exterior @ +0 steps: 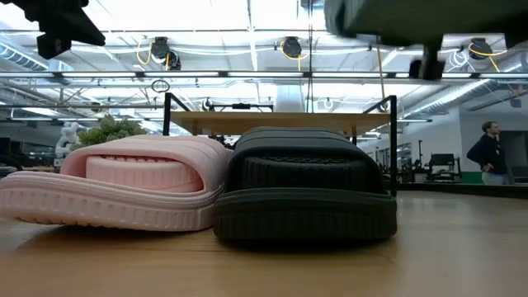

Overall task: Pick and place slides into the shelf
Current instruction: Put the pair of green slides on the shelf

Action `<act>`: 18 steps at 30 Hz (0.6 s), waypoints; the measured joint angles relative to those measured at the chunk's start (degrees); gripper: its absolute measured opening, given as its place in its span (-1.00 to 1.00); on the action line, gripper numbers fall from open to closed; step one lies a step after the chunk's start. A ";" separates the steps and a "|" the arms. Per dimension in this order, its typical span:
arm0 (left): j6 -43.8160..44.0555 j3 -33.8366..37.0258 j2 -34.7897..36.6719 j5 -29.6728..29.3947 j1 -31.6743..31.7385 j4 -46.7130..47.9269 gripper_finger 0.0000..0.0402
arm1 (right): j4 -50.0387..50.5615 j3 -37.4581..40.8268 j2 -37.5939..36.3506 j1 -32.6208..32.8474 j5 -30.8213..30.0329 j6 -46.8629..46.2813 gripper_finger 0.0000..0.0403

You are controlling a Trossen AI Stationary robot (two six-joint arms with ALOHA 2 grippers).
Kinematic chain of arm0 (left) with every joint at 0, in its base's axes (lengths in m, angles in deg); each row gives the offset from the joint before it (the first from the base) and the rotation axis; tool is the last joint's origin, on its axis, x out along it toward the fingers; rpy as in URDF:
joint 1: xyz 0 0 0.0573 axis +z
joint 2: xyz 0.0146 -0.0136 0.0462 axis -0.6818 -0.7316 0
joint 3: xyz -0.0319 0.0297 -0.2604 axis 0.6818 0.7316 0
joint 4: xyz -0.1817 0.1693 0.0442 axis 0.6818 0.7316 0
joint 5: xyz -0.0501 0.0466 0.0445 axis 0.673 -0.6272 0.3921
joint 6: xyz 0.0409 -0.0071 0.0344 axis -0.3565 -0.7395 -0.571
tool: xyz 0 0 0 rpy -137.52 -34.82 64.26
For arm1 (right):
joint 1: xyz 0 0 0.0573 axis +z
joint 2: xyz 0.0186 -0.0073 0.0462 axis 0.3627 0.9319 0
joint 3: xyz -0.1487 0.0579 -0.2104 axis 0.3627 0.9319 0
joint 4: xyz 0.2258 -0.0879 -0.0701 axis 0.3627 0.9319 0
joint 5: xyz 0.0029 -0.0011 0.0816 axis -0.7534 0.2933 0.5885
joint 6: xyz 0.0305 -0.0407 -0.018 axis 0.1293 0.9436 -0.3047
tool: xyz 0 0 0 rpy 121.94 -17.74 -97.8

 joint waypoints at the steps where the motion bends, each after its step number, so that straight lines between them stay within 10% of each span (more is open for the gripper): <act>1: 0.01 0.00 0.01 0.31 0.00 0.00 -0.84 | 3.71 -3.05 0.03 -0.16 0.42 1.49 -0.76; 9: 0.59 0.00 0.00 0.82 0.00 0.02 -0.84 | 29.24 -27.45 3.95 -3.30 0.29 12.89 -0.76; 18: 1.21 0.00 -0.04 0.89 0.00 -3.48 -0.84 | 31.40 -35.20 10.87 -10.56 3.54 21.48 -0.76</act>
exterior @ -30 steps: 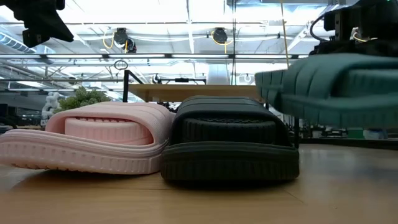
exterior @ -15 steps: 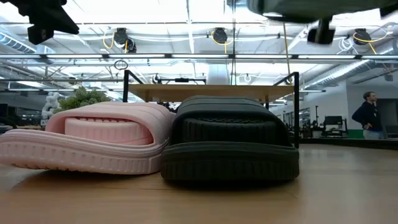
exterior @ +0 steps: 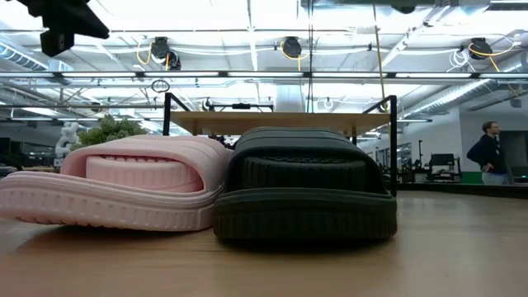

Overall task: Pick and place slides into the shelf
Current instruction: Put the pair of green slides on the shelf

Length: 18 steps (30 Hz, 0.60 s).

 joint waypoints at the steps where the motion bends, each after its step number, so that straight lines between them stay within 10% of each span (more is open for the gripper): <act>1: -0.14 0.00 0.00 0.00 0.00 -0.38 -0.84 | -0.07 -0.21 0.65 -1.38 1.38 0.28 -0.76; 18: -0.28 0.00 0.00 0.53 0.00 -0.67 -0.84 | -10.53 -4.05 14.63 -29.91 24.57 2.99 -0.77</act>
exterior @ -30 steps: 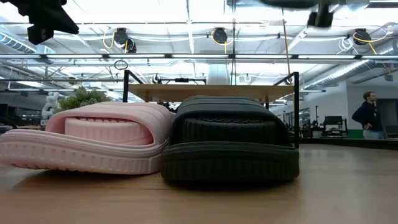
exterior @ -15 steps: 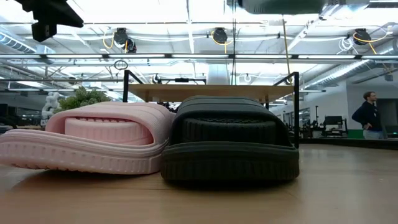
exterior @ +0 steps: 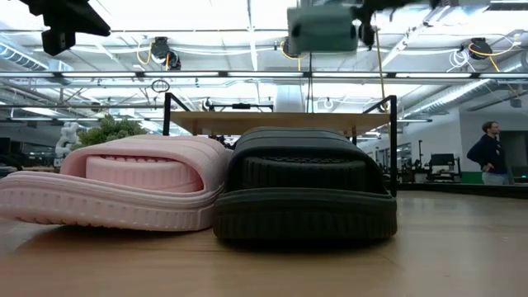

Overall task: Pick and place slides into the shelf
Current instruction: Put the pair of green slides on the shelf

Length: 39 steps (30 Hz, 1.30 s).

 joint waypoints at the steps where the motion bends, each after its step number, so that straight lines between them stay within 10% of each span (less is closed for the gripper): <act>1: -0.02 0.00 0.00 0.02 0.00 0.00 -0.84 | -1.08 0.08 1.51 -1.25 1.28 0.00 -0.77; 11: 0.58 0.00 0.00 0.04 0.00 0.02 -0.84 | -28.29 0.10 14.48 -7.92 16.65 -14.19 -0.77; 39: 0.53 0.00 -0.02 -0.12 0.00 -0.06 -0.84 | -33.83 0.10 26.90 -10.65 19.16 -14.87 -0.77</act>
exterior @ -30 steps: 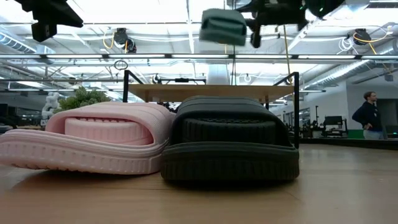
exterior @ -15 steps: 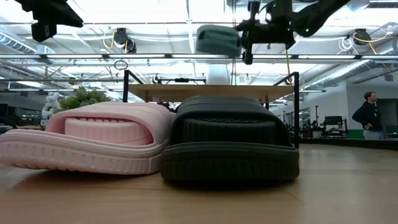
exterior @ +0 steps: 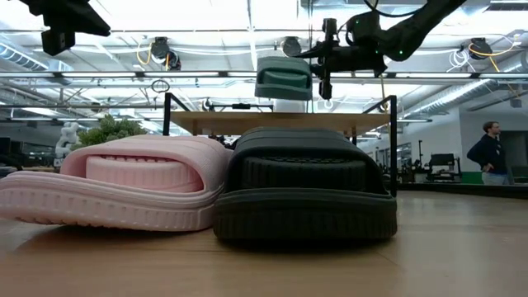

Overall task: Pick and place slides into the shelf
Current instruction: Put the pair of green slides on the shelf

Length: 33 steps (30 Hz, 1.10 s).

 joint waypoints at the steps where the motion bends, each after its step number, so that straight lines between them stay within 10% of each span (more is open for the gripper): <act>1: 0.00 0.00 0.00 0.00 0.00 -0.01 -0.84 | -0.06 0.00 0.18 0.00 0.00 0.10 -0.77; 33: -0.44 0.00 0.00 0.49 0.00 -1.25 -0.84 | 2.39 -2.62 6.58 -1.03 0.07 2.70 -0.77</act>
